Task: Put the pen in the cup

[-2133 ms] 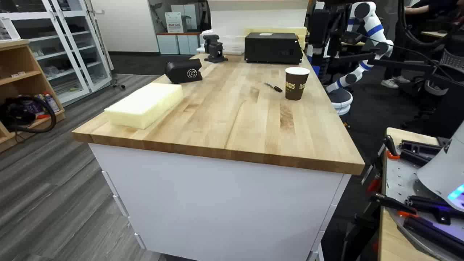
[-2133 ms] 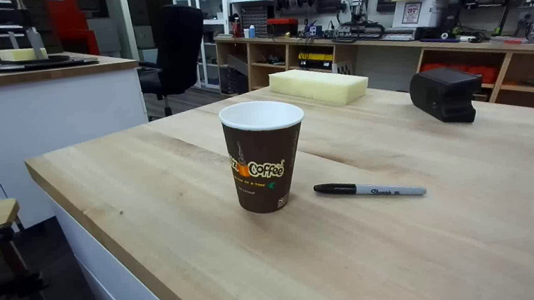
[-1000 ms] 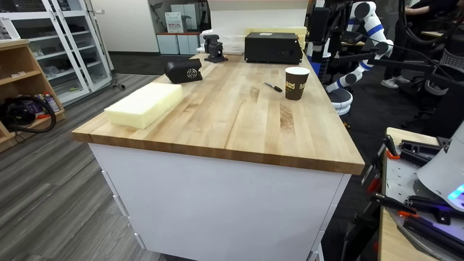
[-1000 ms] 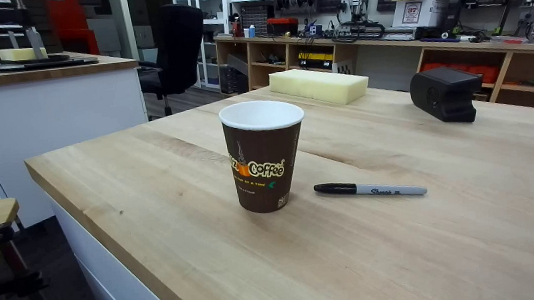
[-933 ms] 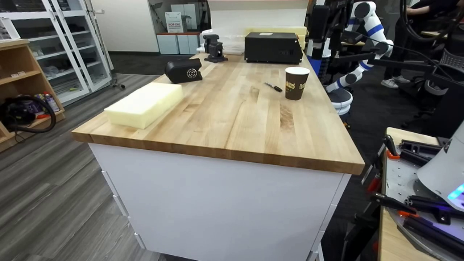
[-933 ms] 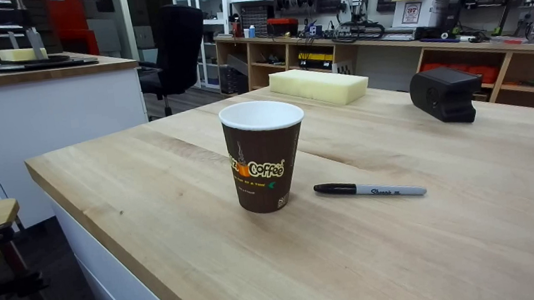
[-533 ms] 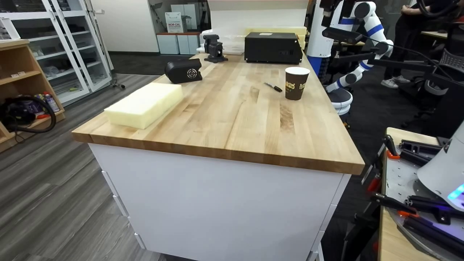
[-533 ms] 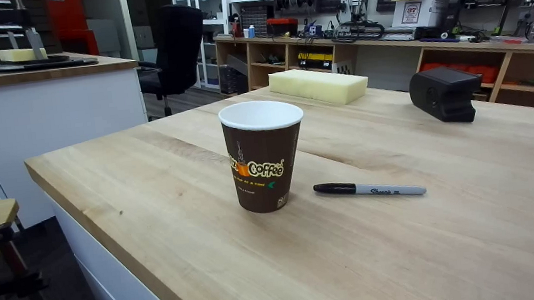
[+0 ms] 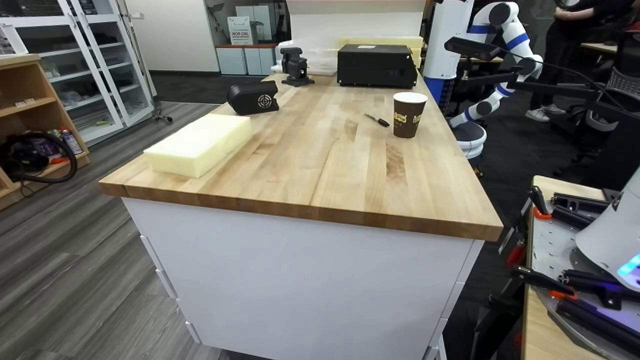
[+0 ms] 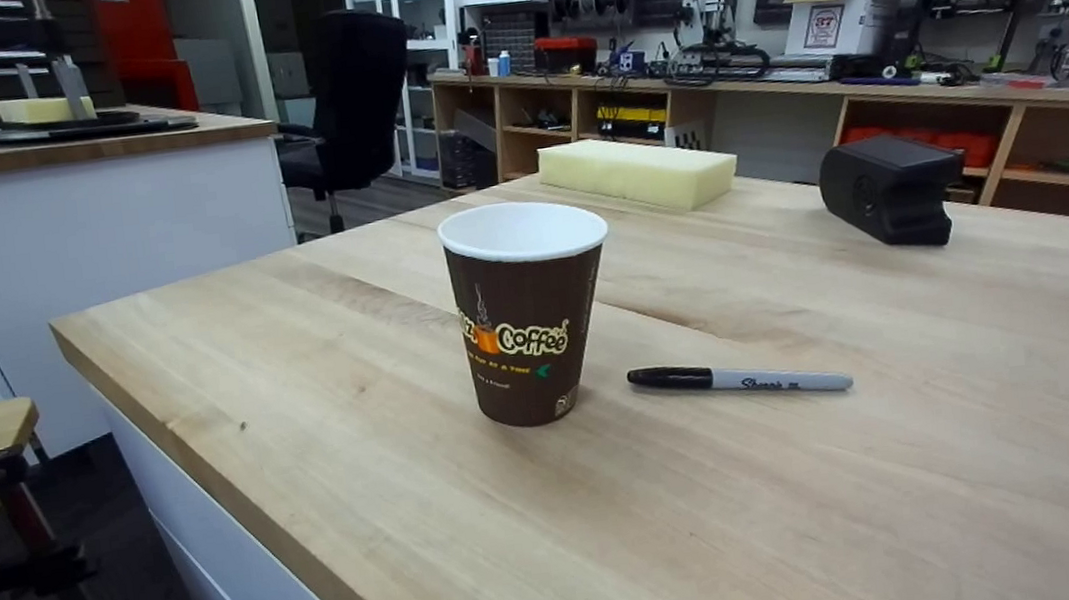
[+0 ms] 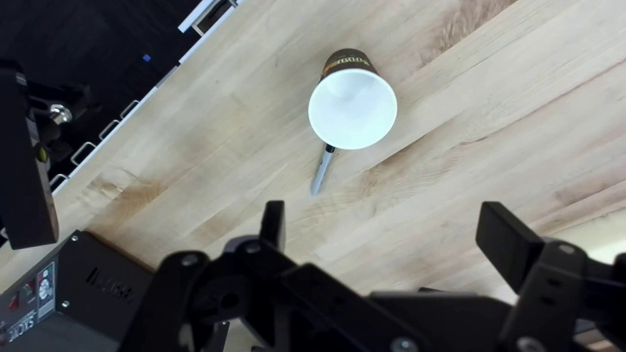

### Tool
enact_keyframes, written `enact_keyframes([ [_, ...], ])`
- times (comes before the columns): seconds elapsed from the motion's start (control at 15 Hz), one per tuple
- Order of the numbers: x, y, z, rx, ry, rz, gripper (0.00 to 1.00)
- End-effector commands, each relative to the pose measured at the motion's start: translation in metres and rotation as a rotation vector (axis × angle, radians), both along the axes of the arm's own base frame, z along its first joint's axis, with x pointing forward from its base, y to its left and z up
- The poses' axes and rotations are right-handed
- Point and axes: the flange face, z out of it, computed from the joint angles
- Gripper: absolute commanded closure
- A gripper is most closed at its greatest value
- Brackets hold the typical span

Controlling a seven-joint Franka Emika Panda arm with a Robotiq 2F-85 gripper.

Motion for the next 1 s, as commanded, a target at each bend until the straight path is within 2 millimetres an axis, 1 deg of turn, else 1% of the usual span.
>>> enact_keyframes([
  [0.0,0.042,-0.015,-0.006,0.041,0.006,0.057,0.00],
  [0.27,0.081,-0.006,-0.020,0.088,0.023,0.099,0.00],
  [0.33,0.091,-0.002,-0.027,0.091,0.037,0.101,0.00],
  [0.47,0.104,-0.003,-0.042,0.105,0.084,0.067,0.00],
  [0.67,0.115,-0.014,-0.066,0.140,0.145,0.018,0.00],
  [0.73,0.117,-0.021,-0.076,0.139,0.161,-0.005,0.00],
  [0.93,0.122,-0.032,-0.101,0.140,0.185,-0.041,0.00],
])
